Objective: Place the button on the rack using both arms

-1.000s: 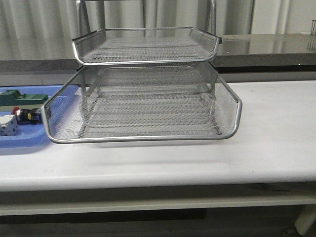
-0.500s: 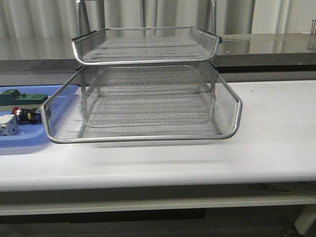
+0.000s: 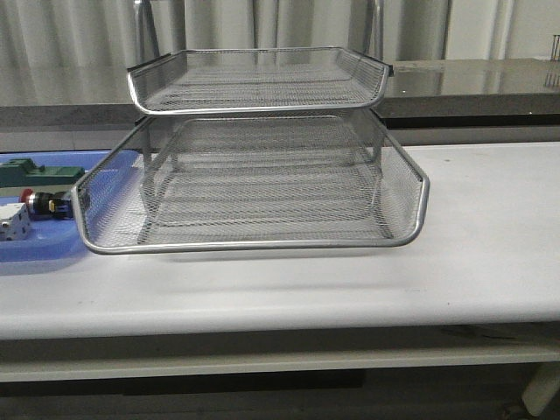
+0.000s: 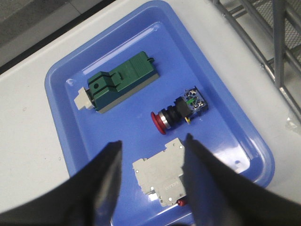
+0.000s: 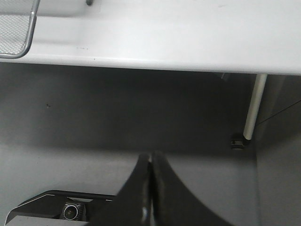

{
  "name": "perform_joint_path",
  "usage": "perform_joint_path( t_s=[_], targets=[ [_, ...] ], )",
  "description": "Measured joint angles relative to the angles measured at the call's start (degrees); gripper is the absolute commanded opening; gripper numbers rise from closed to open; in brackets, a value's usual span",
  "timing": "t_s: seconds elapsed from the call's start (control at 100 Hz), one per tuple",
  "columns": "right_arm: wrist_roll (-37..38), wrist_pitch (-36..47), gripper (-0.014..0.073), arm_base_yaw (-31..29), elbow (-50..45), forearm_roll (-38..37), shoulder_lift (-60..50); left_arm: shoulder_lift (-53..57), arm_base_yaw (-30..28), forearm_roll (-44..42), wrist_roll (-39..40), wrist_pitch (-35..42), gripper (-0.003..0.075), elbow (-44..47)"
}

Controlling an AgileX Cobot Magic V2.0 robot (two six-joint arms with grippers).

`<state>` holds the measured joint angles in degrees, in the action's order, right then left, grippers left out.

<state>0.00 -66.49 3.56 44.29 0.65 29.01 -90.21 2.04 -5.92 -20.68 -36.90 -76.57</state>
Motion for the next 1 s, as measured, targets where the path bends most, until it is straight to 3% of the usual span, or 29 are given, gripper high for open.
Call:
perform_joint_path(
  t_s=[0.06, 0.43, 0.72, 1.0],
  targets=[
    [0.00, 0.00, -0.0062, 0.00, 0.00, 0.00, 0.00, -0.26, 0.00, -0.53, -0.25, -0.23, 0.0550, 0.00],
    [0.00, 0.00, -0.0062, 0.00, 0.00, 0.00, 0.00, -0.64, 0.00, 0.25, -1.18, -1.17, 0.0545, -0.11],
    [0.00, 0.00, -0.0062, 0.00, 0.00, 0.00, 0.00, -6.13, 0.00, 0.33, -12.97, -2.18, 0.0545, -1.84],
    [0.00, 0.00, -0.0062, 0.00, 0.00, 0.00, 0.00, -17.13, 0.00, 0.58, -21.74, -10.86, 0.0545, -13.94]
  ],
)
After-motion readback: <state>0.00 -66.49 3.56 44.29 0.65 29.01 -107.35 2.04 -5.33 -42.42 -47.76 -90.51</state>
